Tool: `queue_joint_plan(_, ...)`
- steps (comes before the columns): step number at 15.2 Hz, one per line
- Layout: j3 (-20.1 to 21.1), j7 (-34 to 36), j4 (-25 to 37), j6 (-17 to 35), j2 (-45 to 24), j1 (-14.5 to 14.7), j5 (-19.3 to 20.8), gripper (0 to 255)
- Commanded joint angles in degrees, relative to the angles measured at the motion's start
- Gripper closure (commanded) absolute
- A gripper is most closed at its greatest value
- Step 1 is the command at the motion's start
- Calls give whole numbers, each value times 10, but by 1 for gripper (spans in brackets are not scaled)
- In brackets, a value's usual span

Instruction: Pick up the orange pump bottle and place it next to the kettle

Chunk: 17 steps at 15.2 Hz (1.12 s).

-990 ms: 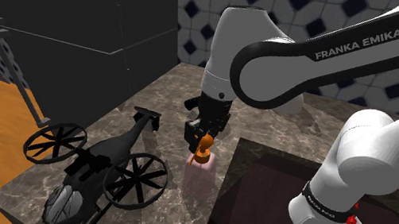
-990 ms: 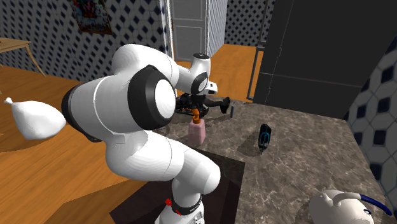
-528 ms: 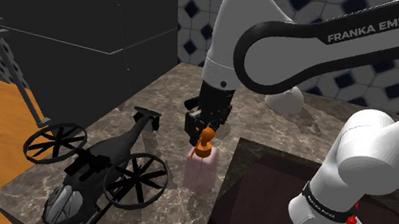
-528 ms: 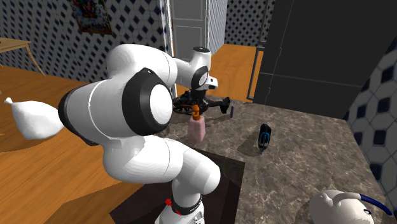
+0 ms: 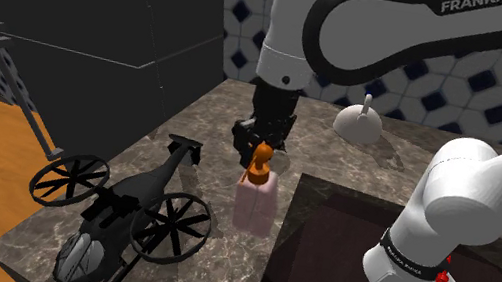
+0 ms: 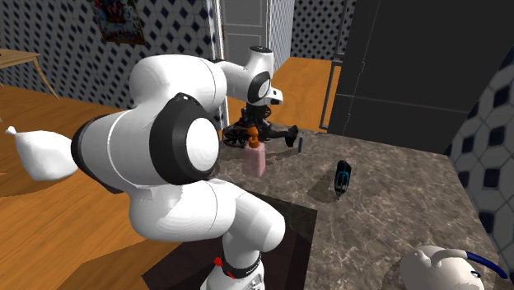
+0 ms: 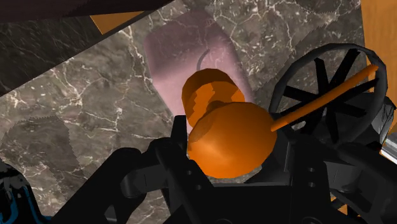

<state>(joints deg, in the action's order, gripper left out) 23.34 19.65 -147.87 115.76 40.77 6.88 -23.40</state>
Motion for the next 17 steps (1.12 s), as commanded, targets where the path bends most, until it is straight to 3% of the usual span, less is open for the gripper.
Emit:
queue_joint_plan(1,-3,3,14,-15,1,-2,4,255)
queue_joint_plan(17,-30,21,133,-135,3,-13,32,255)
